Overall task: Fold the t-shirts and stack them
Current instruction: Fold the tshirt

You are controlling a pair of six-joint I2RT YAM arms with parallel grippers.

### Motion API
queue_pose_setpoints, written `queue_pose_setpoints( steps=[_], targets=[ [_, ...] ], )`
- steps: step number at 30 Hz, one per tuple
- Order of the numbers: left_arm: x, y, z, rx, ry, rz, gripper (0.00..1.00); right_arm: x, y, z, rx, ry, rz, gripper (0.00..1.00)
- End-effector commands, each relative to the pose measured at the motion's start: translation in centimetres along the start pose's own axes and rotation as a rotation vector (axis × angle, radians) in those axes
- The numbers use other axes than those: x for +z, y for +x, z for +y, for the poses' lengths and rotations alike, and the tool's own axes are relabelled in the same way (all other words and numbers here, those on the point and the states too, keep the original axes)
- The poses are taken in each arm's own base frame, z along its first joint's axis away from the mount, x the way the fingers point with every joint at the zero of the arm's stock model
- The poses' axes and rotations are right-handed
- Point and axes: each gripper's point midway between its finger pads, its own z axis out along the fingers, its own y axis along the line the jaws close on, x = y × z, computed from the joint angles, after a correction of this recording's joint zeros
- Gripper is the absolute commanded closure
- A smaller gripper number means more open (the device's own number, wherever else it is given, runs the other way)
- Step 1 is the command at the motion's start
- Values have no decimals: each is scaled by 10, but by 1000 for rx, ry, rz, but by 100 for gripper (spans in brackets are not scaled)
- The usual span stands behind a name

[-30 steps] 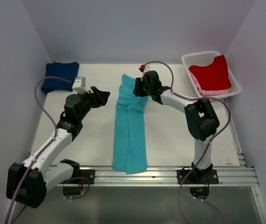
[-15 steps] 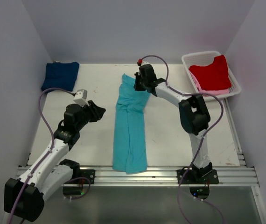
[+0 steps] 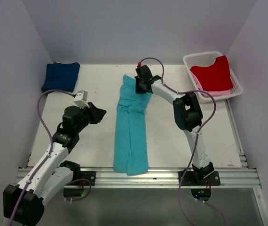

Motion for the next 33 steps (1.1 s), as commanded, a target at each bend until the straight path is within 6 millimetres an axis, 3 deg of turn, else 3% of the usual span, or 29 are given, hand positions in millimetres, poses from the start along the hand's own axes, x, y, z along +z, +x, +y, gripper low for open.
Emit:
queue_pose_setpoints(
  steps=[1,3,4,5,13,18,23,24,25,26,27,29,30,31,33],
  targets=[
    [-6,-5,-13,-15,41,10,86,9,8,-12,21,81,41,100],
    [-8,-7,-14,-14,39,7,88,15,7,-11,30,90,47,100],
    [-9,-7,-14,-14,35,8,89,22,18,-16,27,110,81,100],
    [-10,-7,-14,-11,34,7,89,25,10,-12,33,107,69,100],
    [-15,-11,-14,-14,16,5,91,50,8,-9,40,118,80,100],
    [-12,-7,-15,-22,32,13,89,75,-9,-3,104,32,26,100],
    [-10,-4,-13,-24,27,22,89,91,-55,7,209,-106,-133,100],
    [-10,-4,-13,-27,27,24,89,89,-80,19,224,-173,-230,100],
    [-10,-4,-14,-27,33,18,89,81,-93,31,235,-251,-265,100],
    [-10,-4,-13,-27,34,13,88,84,-92,29,279,-289,-278,100],
    [-10,-3,-13,-30,33,16,88,71,-123,40,298,-379,-403,100],
    [-11,-6,-14,-26,38,5,88,53,-140,49,332,-460,-480,100],
    [-11,-7,-14,-18,36,2,87,31,-163,56,326,-512,-564,100],
    [-11,-9,-15,-11,38,-8,87,30,-164,57,326,-523,-582,100],
    [-13,-15,-16,10,39,-28,85,-21,-199,68,304,-612,-712,100]
  ],
)
